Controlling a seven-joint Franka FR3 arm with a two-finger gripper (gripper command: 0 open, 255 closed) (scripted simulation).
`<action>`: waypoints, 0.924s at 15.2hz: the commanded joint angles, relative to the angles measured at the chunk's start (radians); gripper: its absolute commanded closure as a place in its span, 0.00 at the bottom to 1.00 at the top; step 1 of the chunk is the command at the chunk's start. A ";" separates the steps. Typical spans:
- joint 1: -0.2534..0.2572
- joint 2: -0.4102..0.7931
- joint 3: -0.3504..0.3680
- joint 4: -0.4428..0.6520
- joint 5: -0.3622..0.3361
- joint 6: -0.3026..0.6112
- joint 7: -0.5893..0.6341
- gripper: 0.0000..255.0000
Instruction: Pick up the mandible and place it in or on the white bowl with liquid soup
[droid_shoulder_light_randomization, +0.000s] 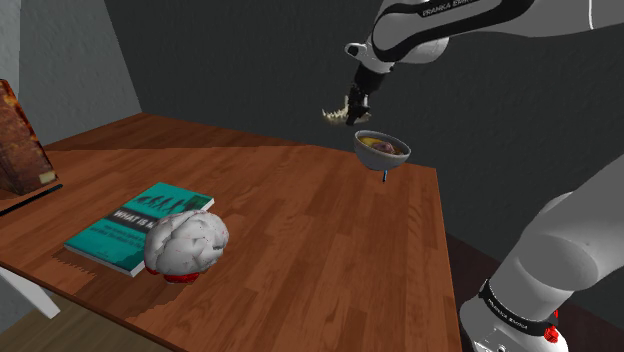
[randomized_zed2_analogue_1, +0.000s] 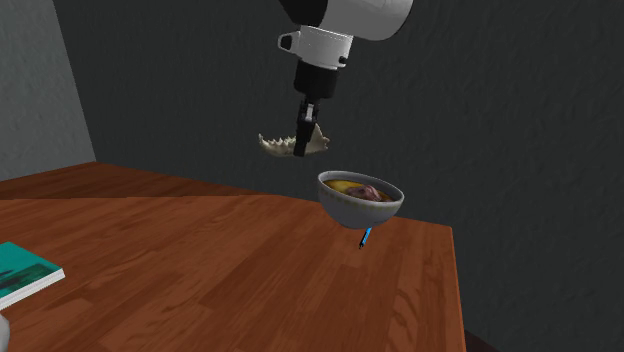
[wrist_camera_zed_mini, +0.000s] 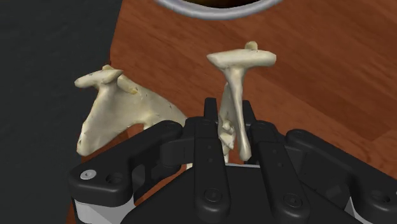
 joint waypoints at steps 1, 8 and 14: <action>-0.015 -0.042 -0.033 -0.040 0.007 -0.007 -0.053 1.00; -0.071 -0.126 -0.154 -0.119 0.007 -0.032 -0.225 1.00; -0.084 -0.127 -0.191 -0.186 0.011 0.028 -0.284 1.00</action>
